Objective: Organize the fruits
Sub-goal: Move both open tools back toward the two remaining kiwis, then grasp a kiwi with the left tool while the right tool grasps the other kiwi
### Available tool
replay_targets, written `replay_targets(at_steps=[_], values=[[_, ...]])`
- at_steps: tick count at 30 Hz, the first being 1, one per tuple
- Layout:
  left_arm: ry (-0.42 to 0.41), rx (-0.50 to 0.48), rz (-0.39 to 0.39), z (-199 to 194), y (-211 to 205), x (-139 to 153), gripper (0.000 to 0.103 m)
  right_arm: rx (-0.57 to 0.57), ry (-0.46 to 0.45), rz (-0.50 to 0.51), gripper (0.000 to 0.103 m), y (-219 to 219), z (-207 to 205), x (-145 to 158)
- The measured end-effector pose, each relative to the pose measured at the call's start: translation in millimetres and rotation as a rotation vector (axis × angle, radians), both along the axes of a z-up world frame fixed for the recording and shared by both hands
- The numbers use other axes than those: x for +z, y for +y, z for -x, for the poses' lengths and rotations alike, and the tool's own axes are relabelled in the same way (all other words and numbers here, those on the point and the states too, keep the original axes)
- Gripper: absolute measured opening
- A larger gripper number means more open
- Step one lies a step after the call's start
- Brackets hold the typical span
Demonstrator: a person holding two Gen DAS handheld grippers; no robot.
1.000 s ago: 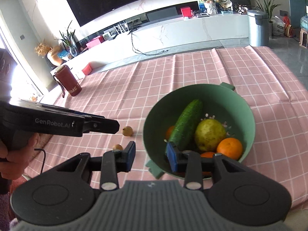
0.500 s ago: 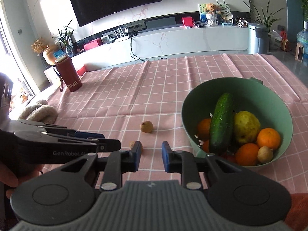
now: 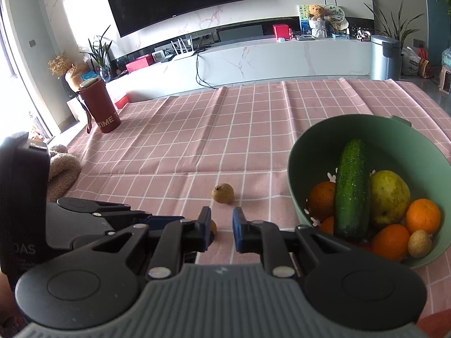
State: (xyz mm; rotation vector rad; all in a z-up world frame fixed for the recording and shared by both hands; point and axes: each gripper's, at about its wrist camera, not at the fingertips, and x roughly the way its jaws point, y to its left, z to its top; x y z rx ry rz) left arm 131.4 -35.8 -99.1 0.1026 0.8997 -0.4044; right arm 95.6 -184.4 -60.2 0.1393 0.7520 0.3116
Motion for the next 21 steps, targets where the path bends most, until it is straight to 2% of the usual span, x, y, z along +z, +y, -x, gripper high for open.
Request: replay_targets(at_steps=[3,7,10,15,19,21], values=[[0.017,0.001,0.005,-4,0,-5,0.042,-0.011,0.026,-0.003,0.012,0,-9,-6],[0.037,0.005,0.026,-9,4,-8,0.030,-0.018,0.045,-0.022,0.012,-1,-16,-10],[0.049,0.022,0.039,-12,9,-6,0.028,-0.014,0.052,-0.022,0.012,1,-21,-13],[0.058,0.133,0.050,-18,31,-1,0.028,-0.007,0.047,-0.021,0.015,9,-29,-15],[0.037,0.235,0.070,-25,52,5,0.028,-0.004,0.051,0.019,0.016,21,-40,-19],[0.025,0.269,0.098,-27,61,8,0.028,0.007,0.041,0.041,0.021,29,-45,-21]])
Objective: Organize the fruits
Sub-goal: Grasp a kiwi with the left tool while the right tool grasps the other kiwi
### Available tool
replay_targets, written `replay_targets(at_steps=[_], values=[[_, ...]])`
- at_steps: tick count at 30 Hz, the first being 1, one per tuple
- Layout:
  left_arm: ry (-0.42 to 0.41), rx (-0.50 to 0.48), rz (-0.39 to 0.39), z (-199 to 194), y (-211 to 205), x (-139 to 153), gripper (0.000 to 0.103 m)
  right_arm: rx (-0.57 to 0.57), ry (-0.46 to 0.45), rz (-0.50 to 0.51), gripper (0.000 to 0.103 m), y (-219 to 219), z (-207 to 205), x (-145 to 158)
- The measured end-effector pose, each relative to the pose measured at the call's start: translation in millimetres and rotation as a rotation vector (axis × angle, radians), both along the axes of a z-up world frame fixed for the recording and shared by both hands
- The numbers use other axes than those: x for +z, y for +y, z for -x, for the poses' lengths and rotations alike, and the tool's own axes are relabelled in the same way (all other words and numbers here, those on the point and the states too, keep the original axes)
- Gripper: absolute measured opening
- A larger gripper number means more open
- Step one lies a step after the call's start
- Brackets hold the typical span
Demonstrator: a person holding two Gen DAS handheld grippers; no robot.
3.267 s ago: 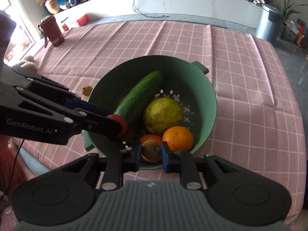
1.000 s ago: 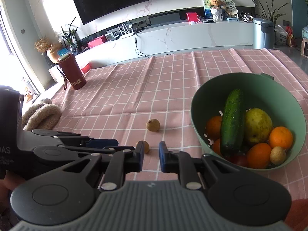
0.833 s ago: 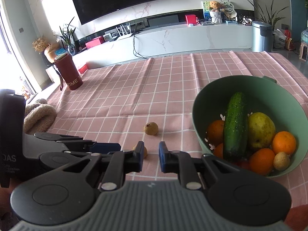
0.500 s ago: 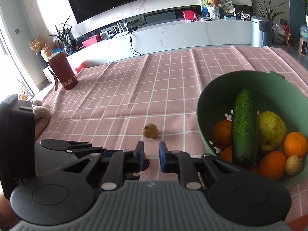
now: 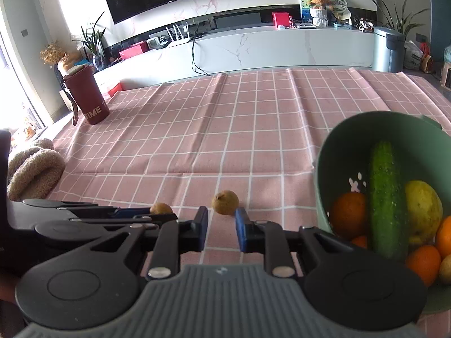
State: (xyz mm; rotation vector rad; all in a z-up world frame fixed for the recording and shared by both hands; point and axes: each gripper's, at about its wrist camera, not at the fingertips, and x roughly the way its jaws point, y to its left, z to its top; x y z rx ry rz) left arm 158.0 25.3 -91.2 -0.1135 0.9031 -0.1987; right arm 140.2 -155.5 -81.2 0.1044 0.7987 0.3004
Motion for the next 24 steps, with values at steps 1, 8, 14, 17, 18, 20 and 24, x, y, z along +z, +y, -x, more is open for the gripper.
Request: replay_targets(at_steps=[1,8,14,17,18,20,24], values=[[-0.010,0.018,0.010,-1,4,1,0.028,0.004,-0.005,0.011,0.023,4,-3,-1],[-0.022,0.052,0.041,-9,11,-1,0.028,0.006,-0.012,0.076,0.023,18,-21,-15],[-0.014,0.040,0.044,-12,10,-4,0.028,0.002,0.008,0.097,0.023,25,-33,-26],[-0.013,0.034,0.046,-12,10,-5,0.028,-0.001,0.009,0.101,0.023,26,-36,-30],[-0.011,0.032,0.047,-13,10,-5,0.028,0.000,0.011,0.100,0.024,26,-38,-31],[-0.013,0.032,0.047,-14,10,-6,0.028,0.002,0.008,0.098,0.024,27,-39,-33],[-0.018,0.025,0.035,-13,8,-7,0.028,0.005,0.010,0.094,0.023,26,-37,-33]])
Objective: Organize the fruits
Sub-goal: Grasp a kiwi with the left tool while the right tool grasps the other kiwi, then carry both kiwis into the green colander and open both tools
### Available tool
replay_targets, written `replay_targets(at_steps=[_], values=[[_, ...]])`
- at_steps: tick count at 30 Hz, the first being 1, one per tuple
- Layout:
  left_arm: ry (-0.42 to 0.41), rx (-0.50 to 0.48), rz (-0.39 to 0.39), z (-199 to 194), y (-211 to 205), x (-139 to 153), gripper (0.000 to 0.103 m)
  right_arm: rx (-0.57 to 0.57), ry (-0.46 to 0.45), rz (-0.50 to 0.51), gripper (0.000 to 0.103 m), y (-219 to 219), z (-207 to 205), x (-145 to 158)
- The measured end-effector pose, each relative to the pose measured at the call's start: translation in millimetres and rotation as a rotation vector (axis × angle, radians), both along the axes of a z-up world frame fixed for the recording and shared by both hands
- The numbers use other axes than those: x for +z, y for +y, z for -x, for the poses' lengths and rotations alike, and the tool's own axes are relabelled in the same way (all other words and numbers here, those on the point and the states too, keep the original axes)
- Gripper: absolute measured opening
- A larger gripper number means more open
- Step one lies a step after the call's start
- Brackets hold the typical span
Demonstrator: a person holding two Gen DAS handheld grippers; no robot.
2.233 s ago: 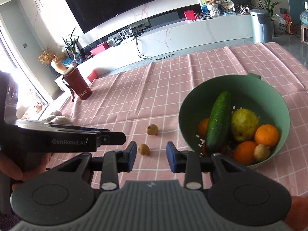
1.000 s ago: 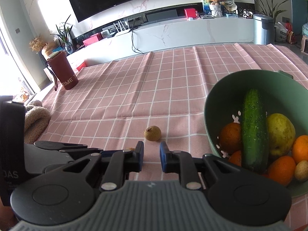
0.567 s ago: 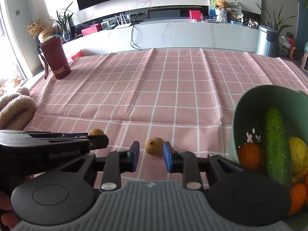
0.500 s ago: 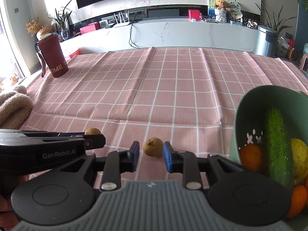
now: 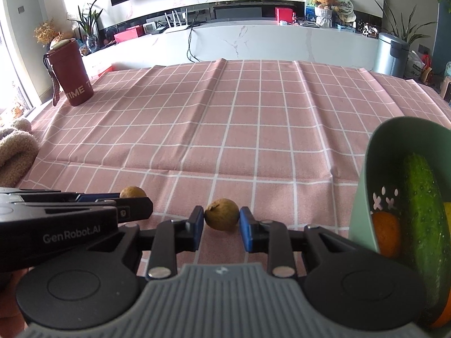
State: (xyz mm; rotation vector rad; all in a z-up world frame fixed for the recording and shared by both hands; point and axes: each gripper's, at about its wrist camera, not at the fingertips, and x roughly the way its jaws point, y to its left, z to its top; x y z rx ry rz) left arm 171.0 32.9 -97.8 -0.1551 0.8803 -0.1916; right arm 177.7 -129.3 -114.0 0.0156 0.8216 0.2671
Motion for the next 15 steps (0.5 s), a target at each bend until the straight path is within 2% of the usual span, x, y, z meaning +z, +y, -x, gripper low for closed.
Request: replay_targets(at_steps=[4,10,15], values=[[-0.020,0.013,0.002,1,1,5,0.028,0.005,-0.015,-0.023,0.023,-3,5,6],[-0.017,0.032,0.023,2,-1,17,0.028,0.020,-0.040,-0.053,0.023,-13,23,32],[-0.030,-0.005,0.059,9,-17,38,0.028,0.002,-0.041,-0.091,0.023,-35,37,59]])
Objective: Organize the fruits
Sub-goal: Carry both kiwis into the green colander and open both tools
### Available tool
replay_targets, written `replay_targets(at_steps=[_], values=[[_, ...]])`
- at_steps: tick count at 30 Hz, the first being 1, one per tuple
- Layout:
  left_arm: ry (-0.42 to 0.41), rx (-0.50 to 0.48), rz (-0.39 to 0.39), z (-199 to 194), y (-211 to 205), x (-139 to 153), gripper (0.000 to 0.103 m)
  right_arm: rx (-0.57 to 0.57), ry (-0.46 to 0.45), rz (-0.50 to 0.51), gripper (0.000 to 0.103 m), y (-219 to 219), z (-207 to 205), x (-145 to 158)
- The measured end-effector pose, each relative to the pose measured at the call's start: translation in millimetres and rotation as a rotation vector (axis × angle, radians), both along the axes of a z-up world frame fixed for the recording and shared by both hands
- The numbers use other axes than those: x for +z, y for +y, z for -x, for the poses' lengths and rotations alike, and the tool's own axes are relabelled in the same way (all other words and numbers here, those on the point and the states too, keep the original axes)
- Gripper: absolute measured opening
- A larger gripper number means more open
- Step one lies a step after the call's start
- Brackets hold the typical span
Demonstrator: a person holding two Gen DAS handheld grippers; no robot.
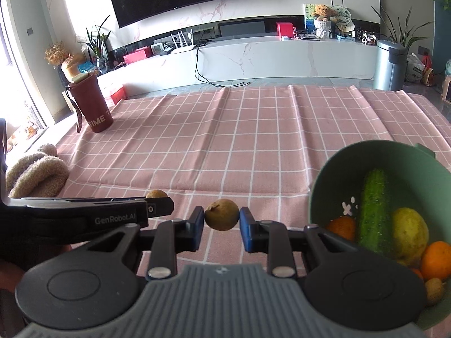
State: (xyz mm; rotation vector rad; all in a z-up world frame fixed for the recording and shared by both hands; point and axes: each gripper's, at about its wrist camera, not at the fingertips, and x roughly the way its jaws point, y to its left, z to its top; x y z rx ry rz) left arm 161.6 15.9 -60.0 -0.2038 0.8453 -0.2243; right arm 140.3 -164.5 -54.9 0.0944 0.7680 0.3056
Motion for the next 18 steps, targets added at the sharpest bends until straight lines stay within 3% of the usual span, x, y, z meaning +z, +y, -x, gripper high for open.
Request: replay_targets(at_steps=[6,10,18], values=[[-0.006,-0.083,0.078,2,-34,32,0.028,-0.009,0.037,-0.060,0.023,-46,13,27],[-0.014,-0.180,0.087,-3,-70,48,0.028,-0.029,0.037,-0.063,0.023,-91,23,42],[0.041,-0.329,0.089,-24,-143,46,0.028,-0.038,0.056,0.025,0.023,-159,29,47]])
